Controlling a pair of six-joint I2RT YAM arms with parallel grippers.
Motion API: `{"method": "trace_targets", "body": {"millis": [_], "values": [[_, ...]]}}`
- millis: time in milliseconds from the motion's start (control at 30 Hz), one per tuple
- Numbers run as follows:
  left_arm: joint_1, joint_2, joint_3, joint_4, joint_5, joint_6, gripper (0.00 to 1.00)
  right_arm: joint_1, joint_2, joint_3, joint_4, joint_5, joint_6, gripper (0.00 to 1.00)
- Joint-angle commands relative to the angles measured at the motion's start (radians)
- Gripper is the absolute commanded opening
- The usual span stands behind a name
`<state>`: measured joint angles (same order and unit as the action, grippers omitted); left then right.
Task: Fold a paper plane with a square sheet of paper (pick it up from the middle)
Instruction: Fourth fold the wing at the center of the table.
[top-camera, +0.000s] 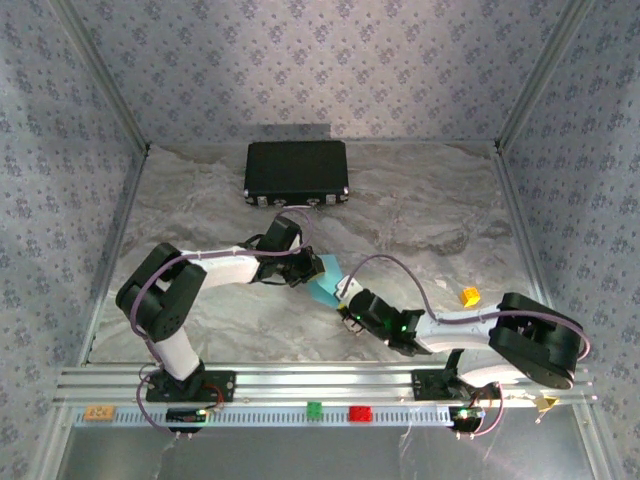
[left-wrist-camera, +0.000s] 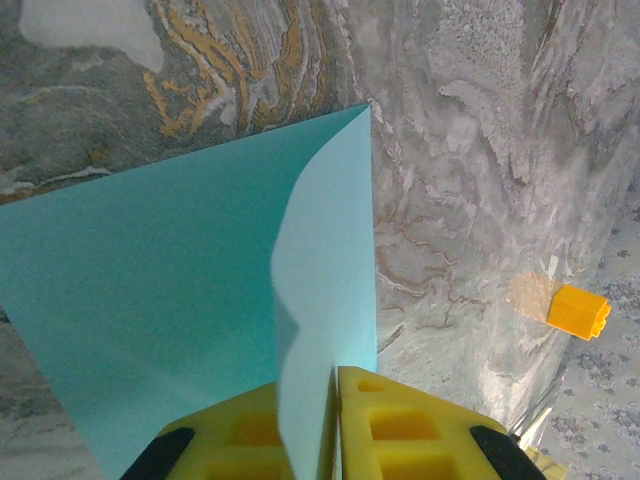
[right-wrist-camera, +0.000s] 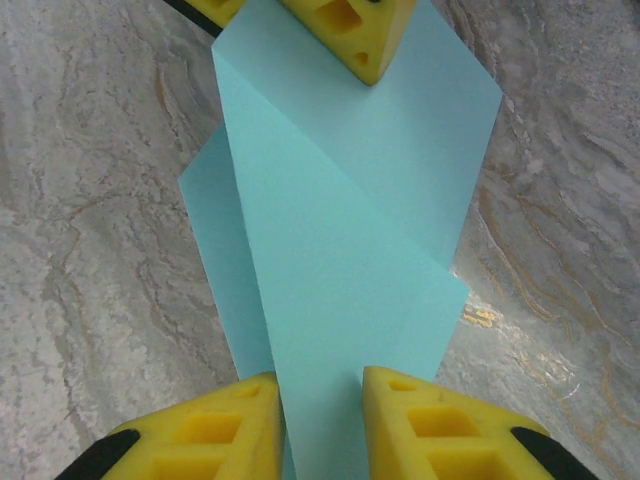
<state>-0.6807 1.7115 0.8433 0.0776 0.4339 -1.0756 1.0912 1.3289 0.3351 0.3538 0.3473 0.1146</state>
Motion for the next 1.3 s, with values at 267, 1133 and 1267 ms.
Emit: {"method": "trace_targets", "body": {"millis": [267,1133,1267], "values": [[-0.003,-0.010,0.033,-0.026,0.012,-0.008,0.11,0.034,0.027,0.034,-0.018,0.099,-0.038,0.28],[-0.003,0.002,0.041,-0.034,0.013,-0.006,0.11,0.067,0.052,0.034,0.037,0.168,-0.073,0.24],[-0.002,0.002,0.042,-0.036,0.012,-0.006,0.11,0.068,0.052,0.037,0.028,0.164,-0.068,0.18]]}}
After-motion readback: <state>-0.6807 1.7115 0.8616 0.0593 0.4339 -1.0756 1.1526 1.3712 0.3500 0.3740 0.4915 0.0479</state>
